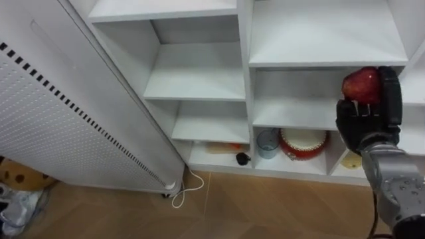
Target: Arrange fruit in the closet
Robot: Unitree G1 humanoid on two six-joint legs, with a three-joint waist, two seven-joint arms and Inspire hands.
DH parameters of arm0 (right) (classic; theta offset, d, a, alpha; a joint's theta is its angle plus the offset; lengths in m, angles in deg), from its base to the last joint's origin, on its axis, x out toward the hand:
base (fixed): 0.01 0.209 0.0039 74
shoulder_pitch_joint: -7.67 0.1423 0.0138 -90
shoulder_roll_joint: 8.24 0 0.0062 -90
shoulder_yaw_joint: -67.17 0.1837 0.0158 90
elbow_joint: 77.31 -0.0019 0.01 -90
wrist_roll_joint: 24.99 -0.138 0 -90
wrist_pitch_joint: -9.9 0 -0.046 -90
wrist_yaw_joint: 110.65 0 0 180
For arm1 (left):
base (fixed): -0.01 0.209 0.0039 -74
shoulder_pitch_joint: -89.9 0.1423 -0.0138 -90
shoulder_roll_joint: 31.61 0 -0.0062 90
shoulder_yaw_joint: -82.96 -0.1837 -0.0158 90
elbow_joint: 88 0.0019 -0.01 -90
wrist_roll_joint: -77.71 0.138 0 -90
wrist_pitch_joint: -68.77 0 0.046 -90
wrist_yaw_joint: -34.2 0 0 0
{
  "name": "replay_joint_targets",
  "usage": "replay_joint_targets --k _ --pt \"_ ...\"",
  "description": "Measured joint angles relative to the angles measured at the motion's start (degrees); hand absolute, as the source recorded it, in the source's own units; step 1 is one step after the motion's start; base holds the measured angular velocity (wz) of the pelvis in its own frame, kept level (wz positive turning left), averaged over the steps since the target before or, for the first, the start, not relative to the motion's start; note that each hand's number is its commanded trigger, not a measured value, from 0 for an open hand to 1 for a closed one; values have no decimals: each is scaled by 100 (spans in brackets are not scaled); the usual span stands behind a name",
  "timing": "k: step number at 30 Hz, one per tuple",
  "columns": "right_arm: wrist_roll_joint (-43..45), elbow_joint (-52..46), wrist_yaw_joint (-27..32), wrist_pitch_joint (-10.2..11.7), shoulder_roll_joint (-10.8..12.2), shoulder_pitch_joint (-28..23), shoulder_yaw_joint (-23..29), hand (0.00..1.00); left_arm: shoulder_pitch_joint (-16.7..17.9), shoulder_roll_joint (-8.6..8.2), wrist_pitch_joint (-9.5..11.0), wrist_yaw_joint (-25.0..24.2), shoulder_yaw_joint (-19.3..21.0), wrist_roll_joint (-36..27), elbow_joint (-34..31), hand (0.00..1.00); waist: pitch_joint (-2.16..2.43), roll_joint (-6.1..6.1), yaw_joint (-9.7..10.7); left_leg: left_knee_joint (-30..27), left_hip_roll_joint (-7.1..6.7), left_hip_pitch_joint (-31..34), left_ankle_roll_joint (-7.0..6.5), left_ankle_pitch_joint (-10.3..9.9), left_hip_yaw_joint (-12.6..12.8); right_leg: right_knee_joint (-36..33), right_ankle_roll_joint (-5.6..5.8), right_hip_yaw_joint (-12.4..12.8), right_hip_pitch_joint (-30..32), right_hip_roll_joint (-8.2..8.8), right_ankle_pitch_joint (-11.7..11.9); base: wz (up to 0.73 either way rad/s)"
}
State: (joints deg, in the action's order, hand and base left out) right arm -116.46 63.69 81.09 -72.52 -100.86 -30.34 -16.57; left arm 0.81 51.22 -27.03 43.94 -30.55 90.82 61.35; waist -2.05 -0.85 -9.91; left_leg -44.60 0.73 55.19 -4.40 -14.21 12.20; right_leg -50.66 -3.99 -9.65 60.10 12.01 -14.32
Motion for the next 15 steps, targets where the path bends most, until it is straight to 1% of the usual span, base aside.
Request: replay_joint_targets --k 2,5,9,11,12,13,14,15 --pt "10 -8 163 29 0 0 -16 100 5 68 9 60 -42 -2 -26 0 -7 60 12 -1 11 -6 1 0 0 -1 -5 -3 -3 -9 1 0" --pt "130 -20 334 119 0 0 -15 100 23 97 17 89 -45 -3 -43 0 -1 116 16 -13 33 -3 0 -2 13 4 -8 -5 -3 -22 2 0" --pt "239 -72 510 132 1 0 -15 100 111 112 33 89 -87 -10 -112 0 -2 124 17 -19 55 4 -2 -8 18 30 -10 -10 -10 -41 4 0" --pt "241 -116 630 181 16 -1 -67 100 197 131 33 80 -133 -7 -171 0 -2 123 4 -14 79 5 -1 -9 16 70 -27 -48 -29 -50 17 -2" --pt "241 -131 647 191 19 -1 -79 96 212 134 33 78 -152 -8 -179 0 -2 123 -4 -12 90 5 0 -10 20 80 -29 -59 -35 -52 19 0" --pt "237 -164 684 228 20 -1 -159 75 247 136 34 73 -159 -8 -204 0 -2 122 -8 -13 101 5 0 -10 20 88 -31 -79 -47 -52 18 0" --pt "226 -171 723 279 29 -2 -183 0 264 136 34 70 -165 -8 -210 0 -2 121 -9 -13 111 4 1 -10 20 93 -35 -98 -57 -50 15 3" --pt "226 -171 738 298 28 -3 -194 0 269 138 34 69 -170 -7 -209 0 -2 120 -9 -13 118 4 1 -11 20 99 -37 -109 -62 -50 14 4"
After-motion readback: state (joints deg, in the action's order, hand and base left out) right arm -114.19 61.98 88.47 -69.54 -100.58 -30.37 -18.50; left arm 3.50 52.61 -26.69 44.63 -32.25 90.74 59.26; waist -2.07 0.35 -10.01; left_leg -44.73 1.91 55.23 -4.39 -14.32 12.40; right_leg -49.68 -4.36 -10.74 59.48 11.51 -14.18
